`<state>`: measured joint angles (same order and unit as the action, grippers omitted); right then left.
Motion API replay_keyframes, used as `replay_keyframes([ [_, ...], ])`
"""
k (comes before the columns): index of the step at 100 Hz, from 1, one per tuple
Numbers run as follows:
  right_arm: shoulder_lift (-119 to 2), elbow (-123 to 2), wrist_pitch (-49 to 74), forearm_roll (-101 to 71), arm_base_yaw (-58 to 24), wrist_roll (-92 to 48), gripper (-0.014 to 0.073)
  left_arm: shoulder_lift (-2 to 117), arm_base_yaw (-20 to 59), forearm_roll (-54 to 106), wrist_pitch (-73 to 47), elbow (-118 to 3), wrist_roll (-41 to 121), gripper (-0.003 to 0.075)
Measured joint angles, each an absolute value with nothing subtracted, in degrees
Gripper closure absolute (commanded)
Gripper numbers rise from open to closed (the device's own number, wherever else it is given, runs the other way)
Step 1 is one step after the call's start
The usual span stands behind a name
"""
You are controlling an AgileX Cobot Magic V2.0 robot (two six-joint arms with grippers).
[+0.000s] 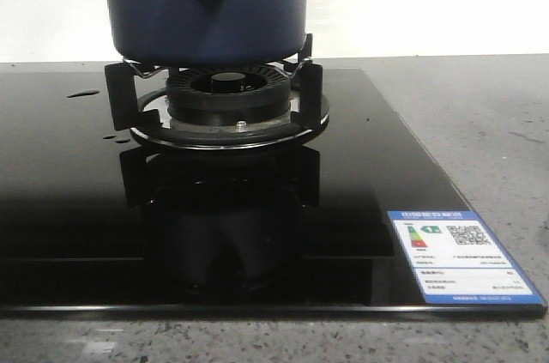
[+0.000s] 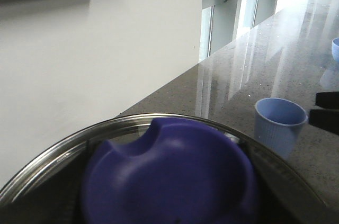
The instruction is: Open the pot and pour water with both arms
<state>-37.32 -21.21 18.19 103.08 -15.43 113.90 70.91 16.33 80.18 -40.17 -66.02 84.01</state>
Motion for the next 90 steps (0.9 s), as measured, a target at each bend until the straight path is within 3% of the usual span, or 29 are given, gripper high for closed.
replay_keyframes([
  [45, -25.60, -21.21, 8.95, 103.42, -15.43, 113.95, 0.0085, 79.95, 16.46, 88.24, -40.65, -66.02, 93.76, 0.0404],
  [59, -23.94, -21.21, 8.58, 103.53, -15.43, 113.95, 0.0262, 81.97, 16.46, 88.86, -40.65, -66.02, 95.81, 0.0404],
  [74, -23.43, -21.21, 8.47, 103.56, -15.43, 113.95, 0.0671, 83.76, 16.46, 90.81, -40.65, -66.02, 97.63, 0.0404],
  [90, -23.43, -21.12, 8.26, 103.56, -15.43, 113.95, 0.0659, 85.30, 16.60, 93.11, -40.65, -66.02, 101.01, 0.0404],
])
